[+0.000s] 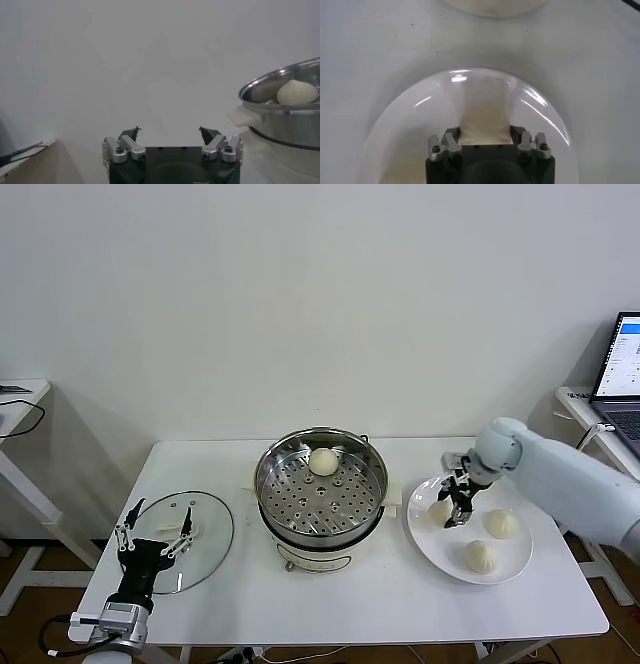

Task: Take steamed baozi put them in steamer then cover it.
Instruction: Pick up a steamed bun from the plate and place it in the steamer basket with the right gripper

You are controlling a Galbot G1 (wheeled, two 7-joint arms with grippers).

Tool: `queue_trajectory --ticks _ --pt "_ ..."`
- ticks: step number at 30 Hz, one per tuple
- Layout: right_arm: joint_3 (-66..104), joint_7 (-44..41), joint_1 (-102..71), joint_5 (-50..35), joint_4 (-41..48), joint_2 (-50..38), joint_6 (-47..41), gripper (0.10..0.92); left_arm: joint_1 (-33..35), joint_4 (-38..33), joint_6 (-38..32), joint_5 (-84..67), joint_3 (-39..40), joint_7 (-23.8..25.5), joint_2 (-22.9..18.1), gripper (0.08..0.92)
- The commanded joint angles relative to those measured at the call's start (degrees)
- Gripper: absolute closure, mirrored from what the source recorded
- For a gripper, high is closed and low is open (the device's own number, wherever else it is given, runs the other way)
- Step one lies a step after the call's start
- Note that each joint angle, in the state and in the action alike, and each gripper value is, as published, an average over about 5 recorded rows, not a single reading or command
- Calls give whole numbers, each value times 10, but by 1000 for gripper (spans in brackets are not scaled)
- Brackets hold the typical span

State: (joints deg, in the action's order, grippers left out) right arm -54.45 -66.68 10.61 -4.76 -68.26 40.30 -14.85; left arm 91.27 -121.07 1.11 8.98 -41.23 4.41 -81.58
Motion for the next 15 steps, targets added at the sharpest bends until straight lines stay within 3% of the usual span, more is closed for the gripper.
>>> queue_trajectory --ticks 1,7,15 --pt "-187 -3 258 -153 -154 -94 -47 364 0 -5 0 1 3 0 2 177" --pt "-279 9 389 -228 -252 -89 -119 364 0 -10 0 3 6 0 5 177" --pt "-302 52 452 -312 -324 11 -206 364 5 -23 -1 0 -1 1 15 177"
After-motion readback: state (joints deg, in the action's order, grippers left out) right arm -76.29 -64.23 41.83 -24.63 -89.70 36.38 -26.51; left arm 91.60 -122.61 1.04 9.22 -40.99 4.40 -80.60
